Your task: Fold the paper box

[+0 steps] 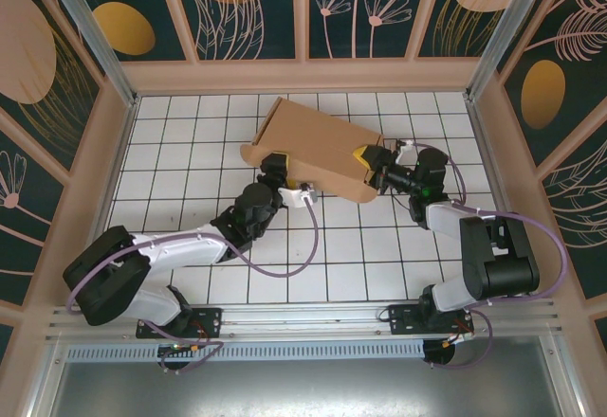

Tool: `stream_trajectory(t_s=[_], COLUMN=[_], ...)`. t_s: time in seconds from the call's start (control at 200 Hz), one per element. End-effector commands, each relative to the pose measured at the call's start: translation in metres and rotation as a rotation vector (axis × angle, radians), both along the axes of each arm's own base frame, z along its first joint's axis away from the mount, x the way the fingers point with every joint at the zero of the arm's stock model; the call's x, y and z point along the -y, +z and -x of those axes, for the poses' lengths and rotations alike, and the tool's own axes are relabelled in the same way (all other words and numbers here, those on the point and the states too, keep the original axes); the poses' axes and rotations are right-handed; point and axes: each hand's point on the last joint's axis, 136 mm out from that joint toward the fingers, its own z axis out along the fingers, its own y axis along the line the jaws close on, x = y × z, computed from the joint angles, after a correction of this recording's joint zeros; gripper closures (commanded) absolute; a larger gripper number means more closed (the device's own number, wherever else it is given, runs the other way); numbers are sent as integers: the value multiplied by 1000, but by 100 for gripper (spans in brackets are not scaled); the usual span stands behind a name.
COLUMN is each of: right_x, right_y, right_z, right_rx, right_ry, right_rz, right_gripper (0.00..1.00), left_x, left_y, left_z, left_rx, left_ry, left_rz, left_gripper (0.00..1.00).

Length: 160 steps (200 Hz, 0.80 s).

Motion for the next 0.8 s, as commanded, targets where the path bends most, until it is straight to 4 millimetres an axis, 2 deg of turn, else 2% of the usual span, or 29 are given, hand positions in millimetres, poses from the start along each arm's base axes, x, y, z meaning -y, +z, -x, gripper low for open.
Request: stream_trajectory(t_s=[0.0,0.11,0.33,0.525,0.676,0.796], right_x=[2,5,7,4,0,-3], right_y=[16,17,14,13,20,24], right_z=[2,-2,-3,0,2,6], right_rx=[70,78,73,65,72,78], right_ry=[6,-9,-15,-3,13,26], right_rz=[19,42,53,29,2,1], right_gripper=[59,60,60,60,60,60], left_x=[-8,-20,-36,-31,-17,-8], left_y=[3,3,22,27,13,31], left_z=[15,27,44,43,36,21], left_rx=[-35,-42,-40,0,12,73], left_ry=[2,18,-1,-32,-60,-20], left_rz=[74,101,147,55,-53,-5], left_gripper=[29,28,26,22,19,18])
